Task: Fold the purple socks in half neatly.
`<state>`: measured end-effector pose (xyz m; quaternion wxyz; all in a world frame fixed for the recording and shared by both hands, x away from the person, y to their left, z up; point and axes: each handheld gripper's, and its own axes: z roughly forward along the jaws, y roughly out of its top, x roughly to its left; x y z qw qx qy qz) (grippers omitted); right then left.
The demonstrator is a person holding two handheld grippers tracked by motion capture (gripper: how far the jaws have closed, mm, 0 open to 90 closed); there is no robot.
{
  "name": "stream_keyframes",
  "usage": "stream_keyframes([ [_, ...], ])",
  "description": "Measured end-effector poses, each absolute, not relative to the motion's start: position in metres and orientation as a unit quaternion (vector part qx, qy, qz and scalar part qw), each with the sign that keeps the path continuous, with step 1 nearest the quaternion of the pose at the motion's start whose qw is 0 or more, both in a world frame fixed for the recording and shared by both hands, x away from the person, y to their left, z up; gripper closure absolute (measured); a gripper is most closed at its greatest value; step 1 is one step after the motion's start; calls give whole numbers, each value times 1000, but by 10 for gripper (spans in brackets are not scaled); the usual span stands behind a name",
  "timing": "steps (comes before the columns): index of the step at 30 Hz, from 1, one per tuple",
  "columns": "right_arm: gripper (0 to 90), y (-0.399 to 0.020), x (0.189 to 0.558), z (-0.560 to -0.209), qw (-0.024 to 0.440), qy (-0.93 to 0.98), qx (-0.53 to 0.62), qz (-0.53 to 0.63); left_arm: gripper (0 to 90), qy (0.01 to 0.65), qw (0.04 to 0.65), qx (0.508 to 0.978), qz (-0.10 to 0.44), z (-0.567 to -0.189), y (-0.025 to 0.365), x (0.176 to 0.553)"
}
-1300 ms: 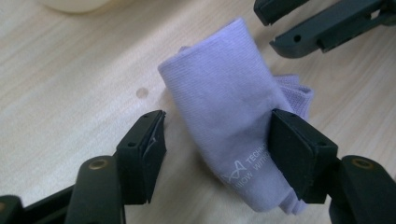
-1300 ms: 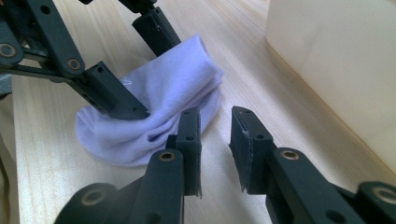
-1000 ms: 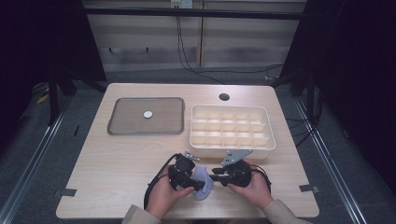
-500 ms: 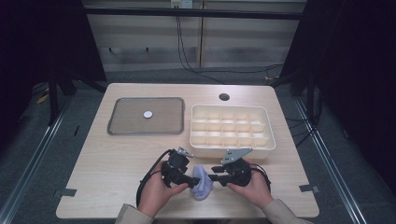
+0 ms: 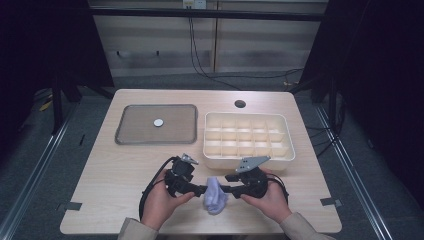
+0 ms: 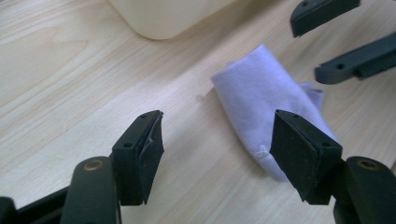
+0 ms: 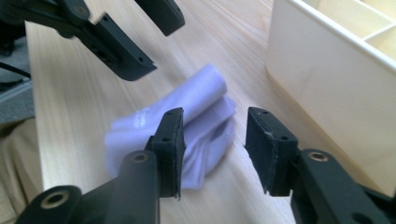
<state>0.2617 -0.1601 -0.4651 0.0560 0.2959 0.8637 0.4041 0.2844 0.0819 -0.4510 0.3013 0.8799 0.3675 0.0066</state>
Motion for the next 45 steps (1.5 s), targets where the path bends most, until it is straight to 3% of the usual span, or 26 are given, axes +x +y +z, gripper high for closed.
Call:
stream_keyframes([
  [7, 516, -152, 265, -457, 47, 860, 298, 411, 338, 372, 299, 879, 9, -452, 85, 286],
  [20, 399, -139, 262, -480, 40, 880, 287, 378, 338, 373, 295, 879, 14, -452, 86, 286],
  [37, 391, -156, 268, -480, 51, 868, 316, 380, 338, 373, 301, 878, 16, -451, 88, 287],
  [45, 443, -151, 268, -489, 41, 871, 315, 375, 339, 375, 296, 878, 16, -453, 89, 287],
])
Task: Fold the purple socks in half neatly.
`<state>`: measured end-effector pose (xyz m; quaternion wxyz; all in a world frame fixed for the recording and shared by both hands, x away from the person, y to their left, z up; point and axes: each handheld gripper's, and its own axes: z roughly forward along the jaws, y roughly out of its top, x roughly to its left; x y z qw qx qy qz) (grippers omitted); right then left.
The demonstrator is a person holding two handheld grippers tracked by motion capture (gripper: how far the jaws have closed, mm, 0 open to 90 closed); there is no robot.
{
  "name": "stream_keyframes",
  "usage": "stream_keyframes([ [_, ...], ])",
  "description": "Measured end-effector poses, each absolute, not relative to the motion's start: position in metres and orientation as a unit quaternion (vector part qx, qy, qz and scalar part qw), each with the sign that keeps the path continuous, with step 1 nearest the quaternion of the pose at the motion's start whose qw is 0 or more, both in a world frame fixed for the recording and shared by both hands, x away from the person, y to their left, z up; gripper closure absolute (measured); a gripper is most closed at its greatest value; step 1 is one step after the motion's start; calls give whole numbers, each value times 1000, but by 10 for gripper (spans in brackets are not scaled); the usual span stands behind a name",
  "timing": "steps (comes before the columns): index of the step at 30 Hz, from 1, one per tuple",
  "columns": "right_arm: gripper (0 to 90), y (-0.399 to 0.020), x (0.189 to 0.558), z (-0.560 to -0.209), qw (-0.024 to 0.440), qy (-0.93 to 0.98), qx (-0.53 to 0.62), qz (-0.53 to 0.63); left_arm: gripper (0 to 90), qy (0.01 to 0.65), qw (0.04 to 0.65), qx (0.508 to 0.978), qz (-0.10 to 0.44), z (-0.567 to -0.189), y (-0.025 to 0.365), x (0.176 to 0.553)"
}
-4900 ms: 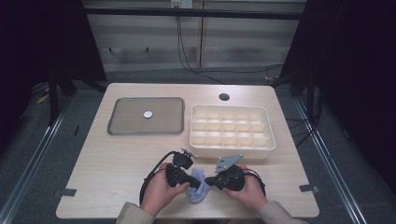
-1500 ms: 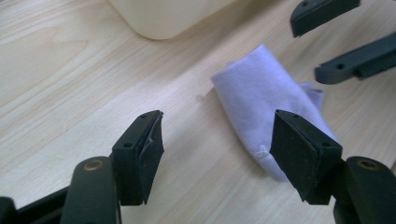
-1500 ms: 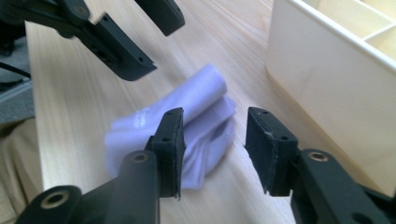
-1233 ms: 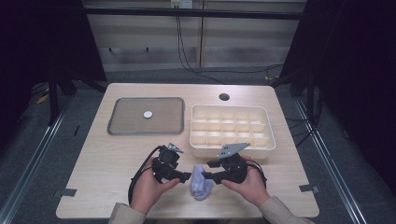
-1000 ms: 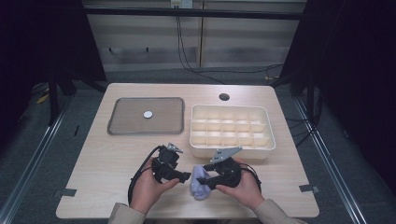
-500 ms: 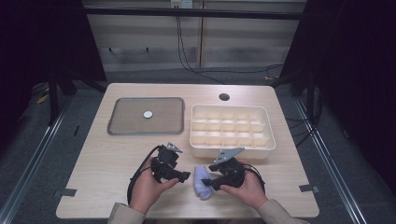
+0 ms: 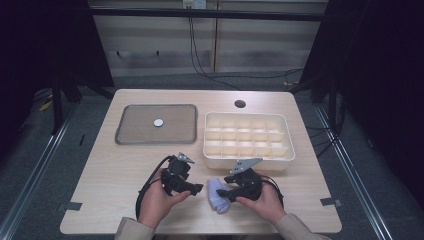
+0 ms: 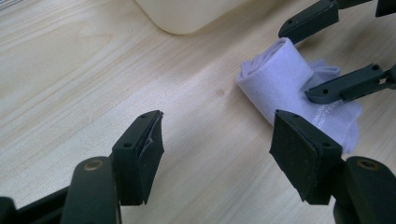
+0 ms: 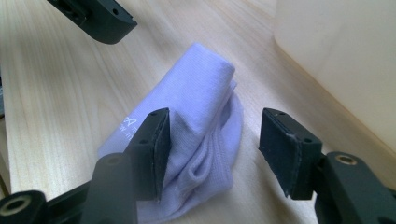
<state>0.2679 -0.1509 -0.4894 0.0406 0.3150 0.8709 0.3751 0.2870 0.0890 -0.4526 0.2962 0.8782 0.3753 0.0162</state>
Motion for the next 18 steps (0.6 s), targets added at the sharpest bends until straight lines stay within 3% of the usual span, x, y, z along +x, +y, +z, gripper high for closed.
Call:
stream_keyframes([
  [12, 472, -152, 270, -497, 22, 867, 313, 388, 339, 374, 296, 879, 18, -454, 90, 288],
  [18, 542, -153, 270, -500, 4, 862, 320, 394, 339, 371, 293, 881, 19, -454, 90, 288],
])
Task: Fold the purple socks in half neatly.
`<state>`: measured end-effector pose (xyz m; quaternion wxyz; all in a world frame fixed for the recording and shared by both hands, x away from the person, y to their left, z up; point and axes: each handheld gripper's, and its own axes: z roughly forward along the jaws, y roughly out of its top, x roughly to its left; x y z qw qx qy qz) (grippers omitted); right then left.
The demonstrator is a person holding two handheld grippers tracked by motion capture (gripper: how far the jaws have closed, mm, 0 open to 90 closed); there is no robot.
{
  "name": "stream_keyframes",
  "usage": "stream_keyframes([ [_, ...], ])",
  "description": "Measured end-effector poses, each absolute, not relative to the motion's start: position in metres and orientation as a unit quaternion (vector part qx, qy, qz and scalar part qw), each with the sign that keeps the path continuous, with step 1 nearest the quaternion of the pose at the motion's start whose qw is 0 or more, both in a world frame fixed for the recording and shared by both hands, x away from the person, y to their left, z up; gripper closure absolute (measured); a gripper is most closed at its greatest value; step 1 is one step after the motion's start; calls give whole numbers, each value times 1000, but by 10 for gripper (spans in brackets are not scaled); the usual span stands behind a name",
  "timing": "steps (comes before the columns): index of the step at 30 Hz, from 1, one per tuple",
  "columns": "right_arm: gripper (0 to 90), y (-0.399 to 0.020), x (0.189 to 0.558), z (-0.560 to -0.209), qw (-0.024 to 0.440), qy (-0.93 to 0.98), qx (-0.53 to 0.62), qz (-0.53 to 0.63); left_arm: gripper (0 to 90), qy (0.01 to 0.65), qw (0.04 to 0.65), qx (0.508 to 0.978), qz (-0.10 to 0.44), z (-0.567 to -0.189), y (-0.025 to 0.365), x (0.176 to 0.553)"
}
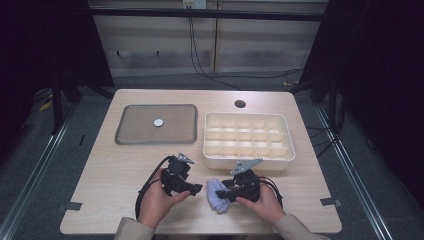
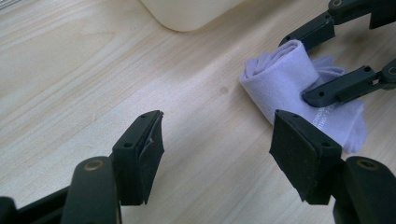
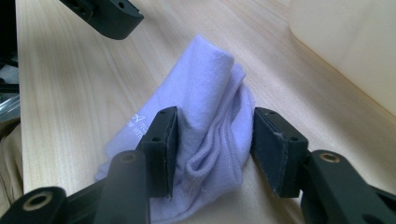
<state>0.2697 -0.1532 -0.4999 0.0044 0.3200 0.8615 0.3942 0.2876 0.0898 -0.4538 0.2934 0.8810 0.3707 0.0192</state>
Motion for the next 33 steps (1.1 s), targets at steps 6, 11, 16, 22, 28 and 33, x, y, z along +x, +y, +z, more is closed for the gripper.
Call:
stream_keyframes([
  [6, 622, -152, 269, -500, -6, 862, 316, 396, 339, 374, 297, 878, 20, -454, 90, 288],
  [11, 685, -152, 269, -499, -19, 860, 323, 395, 339, 374, 296, 879, 21, -454, 92, 288],
  [16, 716, -152, 268, -498, -23, 856, 336, 392, 317, 373, 301, 877, 28, -455, 93, 289],
  [22, 727, -152, 268, -493, -25, 858, 341, 384, 292, 374, 306, 875, 40, -459, 99, 292],
  [28, 729, -155, 268, -490, -33, 859, 342, 379, 269, 376, 309, 872, 44, -463, 105, 296],
  [33, 728, -159, 270, -484, -37, 858, 340, 382, 246, 374, 319, 870, 48, -467, 111, 299],
])
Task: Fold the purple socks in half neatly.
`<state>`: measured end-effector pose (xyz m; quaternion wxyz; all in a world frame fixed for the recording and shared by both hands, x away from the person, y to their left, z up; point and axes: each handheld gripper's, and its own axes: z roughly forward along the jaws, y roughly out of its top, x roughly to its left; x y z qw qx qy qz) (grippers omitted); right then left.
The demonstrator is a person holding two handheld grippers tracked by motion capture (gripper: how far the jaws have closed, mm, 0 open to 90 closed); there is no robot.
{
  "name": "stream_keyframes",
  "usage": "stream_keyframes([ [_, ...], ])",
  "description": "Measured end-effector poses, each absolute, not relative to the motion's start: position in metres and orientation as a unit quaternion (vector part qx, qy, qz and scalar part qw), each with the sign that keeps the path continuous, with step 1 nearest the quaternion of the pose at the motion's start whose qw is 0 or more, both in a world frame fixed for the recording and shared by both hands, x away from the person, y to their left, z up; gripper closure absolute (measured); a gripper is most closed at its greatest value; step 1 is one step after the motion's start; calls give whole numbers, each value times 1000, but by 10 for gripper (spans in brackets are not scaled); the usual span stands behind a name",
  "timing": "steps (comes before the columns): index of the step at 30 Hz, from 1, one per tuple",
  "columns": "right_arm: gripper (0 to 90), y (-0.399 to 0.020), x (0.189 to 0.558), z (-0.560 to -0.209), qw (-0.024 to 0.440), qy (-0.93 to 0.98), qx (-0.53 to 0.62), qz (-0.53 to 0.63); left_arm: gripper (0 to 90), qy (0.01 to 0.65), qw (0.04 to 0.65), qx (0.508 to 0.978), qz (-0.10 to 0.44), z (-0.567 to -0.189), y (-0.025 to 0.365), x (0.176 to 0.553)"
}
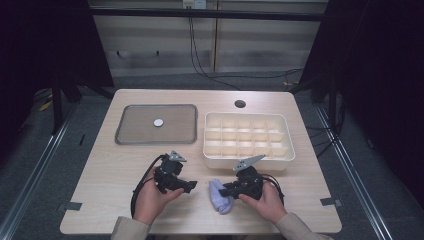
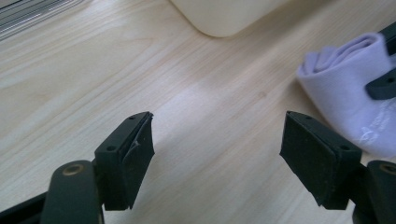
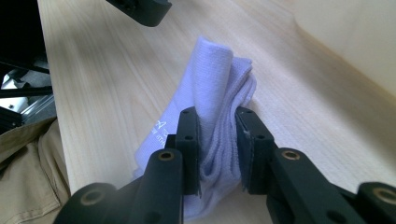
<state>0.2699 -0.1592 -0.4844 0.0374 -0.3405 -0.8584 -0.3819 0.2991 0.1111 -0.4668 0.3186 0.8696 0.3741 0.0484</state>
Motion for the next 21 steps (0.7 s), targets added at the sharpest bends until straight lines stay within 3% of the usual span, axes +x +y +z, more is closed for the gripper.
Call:
stream_keyframes([
  [21, 727, -177, 274, -477, 36, -855, -348, -382, 223, 361, 328, 869, 86, -477, 126, 306],
])
